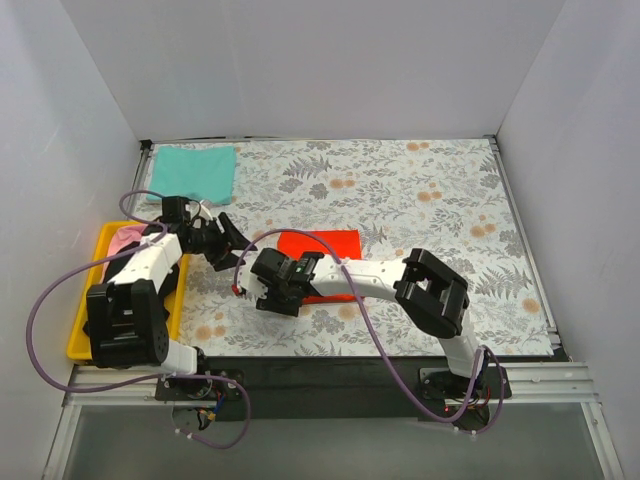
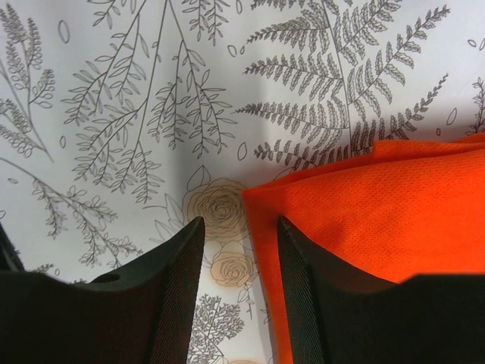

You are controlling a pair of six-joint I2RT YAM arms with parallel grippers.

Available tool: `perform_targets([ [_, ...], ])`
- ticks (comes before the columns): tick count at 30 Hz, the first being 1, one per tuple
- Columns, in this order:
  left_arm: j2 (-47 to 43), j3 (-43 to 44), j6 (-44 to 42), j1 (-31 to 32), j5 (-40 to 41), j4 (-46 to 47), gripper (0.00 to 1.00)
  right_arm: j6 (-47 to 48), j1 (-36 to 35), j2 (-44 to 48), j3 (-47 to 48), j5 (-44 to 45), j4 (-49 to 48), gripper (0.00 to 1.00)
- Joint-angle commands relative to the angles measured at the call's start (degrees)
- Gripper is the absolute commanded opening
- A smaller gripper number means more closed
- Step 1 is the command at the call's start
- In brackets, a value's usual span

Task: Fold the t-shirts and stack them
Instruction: Neatly place the folded tshirt to the corner

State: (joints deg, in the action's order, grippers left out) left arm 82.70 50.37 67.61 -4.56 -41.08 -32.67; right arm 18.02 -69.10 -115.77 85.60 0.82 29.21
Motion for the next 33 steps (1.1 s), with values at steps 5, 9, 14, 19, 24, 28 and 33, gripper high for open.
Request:
perform_targets([
  [5,-2.8,-2.6,1.9,-1.0,-0.6,0.9,0.56,1.0,0.2,-1.7,-0.8,2.0,-5.0,0.26],
  [9,-5.1,-6.2,4.1,-1.0,-3.3,3.1,0.58,1.7,2.9,2.1,-1.8,0.2,-6.4,0.01],
  [14,-4.8,-9.4,6.6,-0.8,-8.0,7.5,0.68,3.6,6.3,7.4,-2.4,-5.7,-6.4,0.01],
  [19,-2.4,-10.6,12.4,0.2,-10.2,15.3,0.79,4.1,8.1,12.0,-4.7,-10.5,-8.6,0.01],
  [24,-0.7,-10.6,18.2,2.7,-9.0,23.6,0.86,4.6,8.2,12.7,-4.3,-10.9,-9.2,0.01],
  [28,1.8,-11.4,22.9,7.3,-6.2,27.7,0.87,4.7,8.2,12.1,-3.5,-11.3,-9.1,0.01],
  [33,4.6,-11.7,26.7,11.9,-1.5,31.0,0.88,4.6,8.2,11.8,-3.0,-11.5,-9.2,0.01],
])
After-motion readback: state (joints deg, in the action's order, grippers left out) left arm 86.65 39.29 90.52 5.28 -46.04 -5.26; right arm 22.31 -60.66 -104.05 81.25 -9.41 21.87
